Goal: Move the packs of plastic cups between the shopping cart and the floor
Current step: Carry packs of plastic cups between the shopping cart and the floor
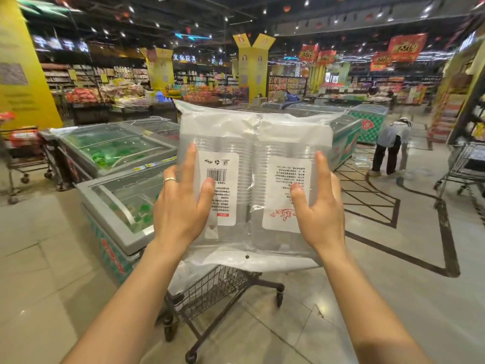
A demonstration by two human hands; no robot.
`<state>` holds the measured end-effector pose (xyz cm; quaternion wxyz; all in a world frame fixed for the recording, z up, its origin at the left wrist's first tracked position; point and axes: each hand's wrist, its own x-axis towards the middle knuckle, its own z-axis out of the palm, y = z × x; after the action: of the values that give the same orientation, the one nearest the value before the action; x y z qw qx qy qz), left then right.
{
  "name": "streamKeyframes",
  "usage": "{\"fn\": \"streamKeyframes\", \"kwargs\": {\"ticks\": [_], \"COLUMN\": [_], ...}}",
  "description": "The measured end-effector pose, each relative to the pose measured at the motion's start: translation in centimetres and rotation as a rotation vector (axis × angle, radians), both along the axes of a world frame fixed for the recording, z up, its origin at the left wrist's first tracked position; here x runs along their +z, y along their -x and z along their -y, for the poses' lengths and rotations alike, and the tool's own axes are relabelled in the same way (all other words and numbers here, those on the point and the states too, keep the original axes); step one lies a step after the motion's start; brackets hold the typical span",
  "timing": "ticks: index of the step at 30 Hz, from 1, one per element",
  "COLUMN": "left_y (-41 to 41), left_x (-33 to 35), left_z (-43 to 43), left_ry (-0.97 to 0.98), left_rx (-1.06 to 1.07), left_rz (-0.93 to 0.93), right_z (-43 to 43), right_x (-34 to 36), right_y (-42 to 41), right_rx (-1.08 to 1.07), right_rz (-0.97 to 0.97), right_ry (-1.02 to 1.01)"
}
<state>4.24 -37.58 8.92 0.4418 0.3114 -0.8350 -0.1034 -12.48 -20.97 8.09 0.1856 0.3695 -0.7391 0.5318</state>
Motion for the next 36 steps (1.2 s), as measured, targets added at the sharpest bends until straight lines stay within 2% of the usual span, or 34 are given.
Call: {"fn": "streamKeyframes", "kwargs": {"ticks": [7, 16, 27, 36], "left_y": [8.2, 16.5, 16.5, 16.3], "left_x": [-2.7, -6.7, -13.5, -21.8], "left_z": [8.8, 23.4, 32.9, 38.1], "left_ry": [-0.004, -0.142, -0.303, -0.501], "left_rx": [0.039, 0.142, 0.350, 0.488], "left_rz": [0.028, 0.057, 0.095, 0.065], "right_z": [8.6, 24.9, 39.3, 49.6], "right_x": [-2.3, -5.0, -11.8, -20.3], "right_y": [8.4, 18.0, 21.5, 22.5], "right_rx": [0.027, 0.130, 0.344, 0.571], "right_rz": [0.008, 0.045, 0.038, 0.145], "right_ry": [-0.026, -0.160, -0.334, -0.441]}}
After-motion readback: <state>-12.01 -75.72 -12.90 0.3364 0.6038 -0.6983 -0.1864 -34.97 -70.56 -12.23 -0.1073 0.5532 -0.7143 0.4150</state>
